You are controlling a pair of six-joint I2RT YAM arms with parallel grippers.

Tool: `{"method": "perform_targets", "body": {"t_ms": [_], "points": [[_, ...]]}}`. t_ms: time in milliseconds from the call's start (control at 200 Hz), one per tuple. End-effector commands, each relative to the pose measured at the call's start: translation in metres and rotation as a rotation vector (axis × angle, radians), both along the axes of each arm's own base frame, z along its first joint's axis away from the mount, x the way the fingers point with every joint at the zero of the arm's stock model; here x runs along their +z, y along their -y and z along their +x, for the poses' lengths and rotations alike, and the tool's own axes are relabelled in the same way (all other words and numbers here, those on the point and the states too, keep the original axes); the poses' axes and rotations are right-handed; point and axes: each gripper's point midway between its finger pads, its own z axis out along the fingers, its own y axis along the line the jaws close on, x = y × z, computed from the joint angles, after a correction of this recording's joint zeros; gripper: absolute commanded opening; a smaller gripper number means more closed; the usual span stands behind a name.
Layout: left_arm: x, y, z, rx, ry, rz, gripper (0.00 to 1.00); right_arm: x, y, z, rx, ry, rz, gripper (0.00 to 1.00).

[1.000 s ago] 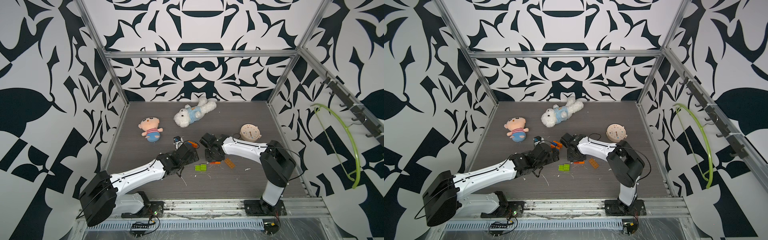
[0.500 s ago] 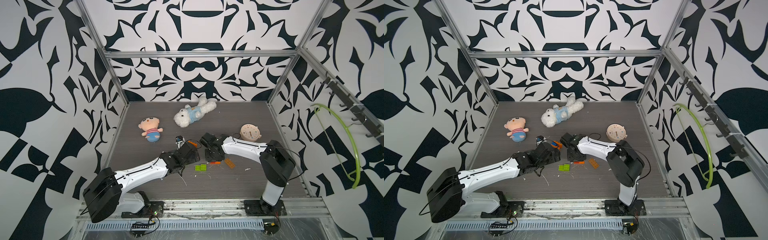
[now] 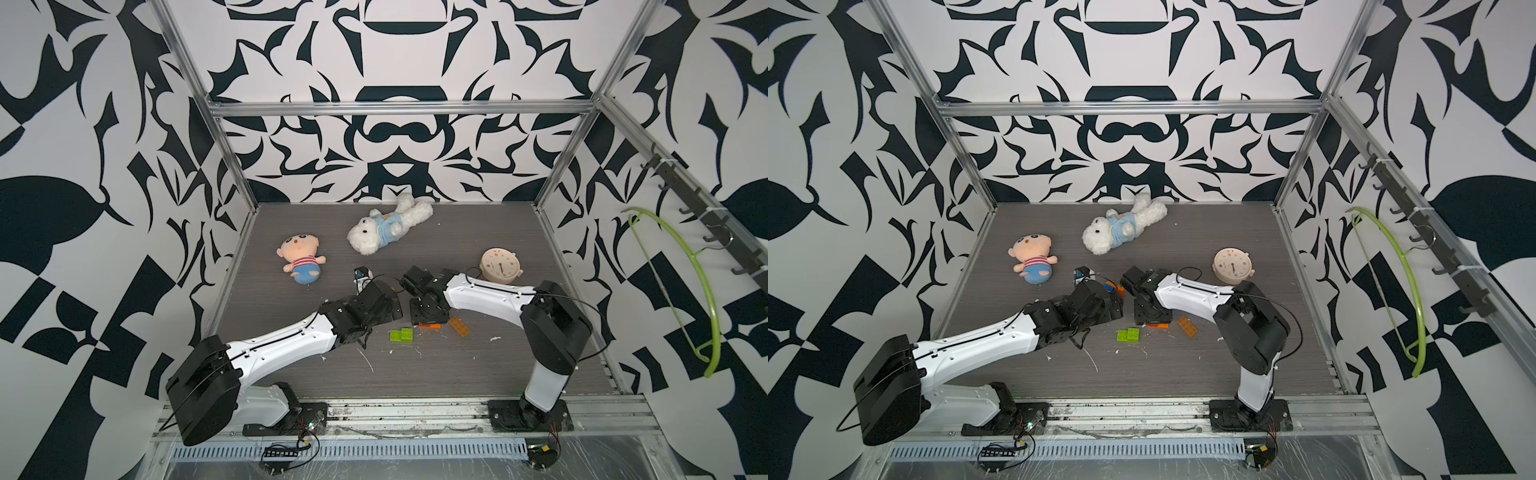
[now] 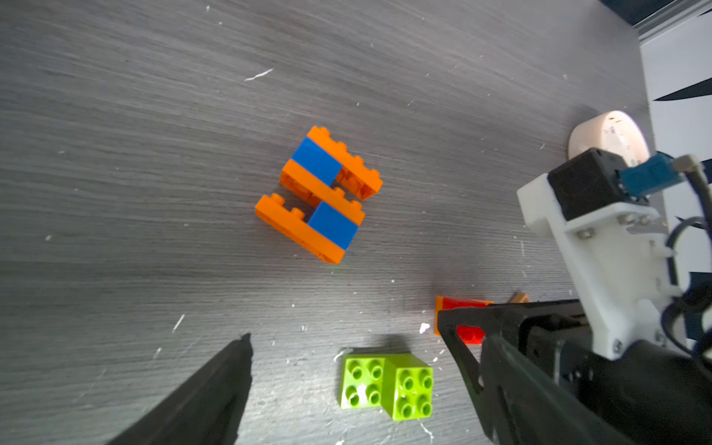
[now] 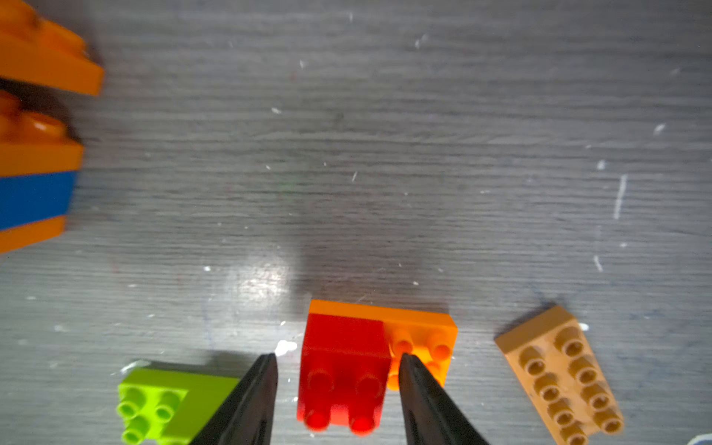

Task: Assemble the number 5 with lego
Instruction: Assemble the lego brick with the lego brick, then pick up the lego brick from the center of the board.

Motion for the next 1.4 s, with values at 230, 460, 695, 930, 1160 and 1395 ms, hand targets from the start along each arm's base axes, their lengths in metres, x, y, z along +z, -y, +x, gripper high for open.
{"method": "perform_targets", "body": {"t_ms": [230,460,695,930,1160,1395], "points": [[0.006,0.044,0.005,-0.153,-0.028,-0.04,0.99,0.026,0.06,-0.018,-0.194,0.065,0.068,0.61],[0.004,0.049,0.011,-0.127,-0.034,-0.029,0.99,0.005,0.057,-0.04,-0.224,-0.034,0.158,0.62],[0.006,0.034,0.012,-0.074,-0.017,-0.01,0.99,-0.011,0.06,-0.042,-0.238,-0.058,0.135,0.62],[0.009,0.035,0.014,-0.077,-0.014,0.0,0.99,-0.021,0.08,-0.042,-0.282,-0.073,0.071,0.62],[0.012,0.045,0.018,-0.101,-0.014,0.005,0.99,-0.023,0.096,-0.036,-0.305,-0.076,0.075,0.63],[0.013,0.05,0.021,-0.112,-0.014,0.001,0.99,-0.001,0.103,-0.031,-0.275,-0.044,0.081,0.72]]}}
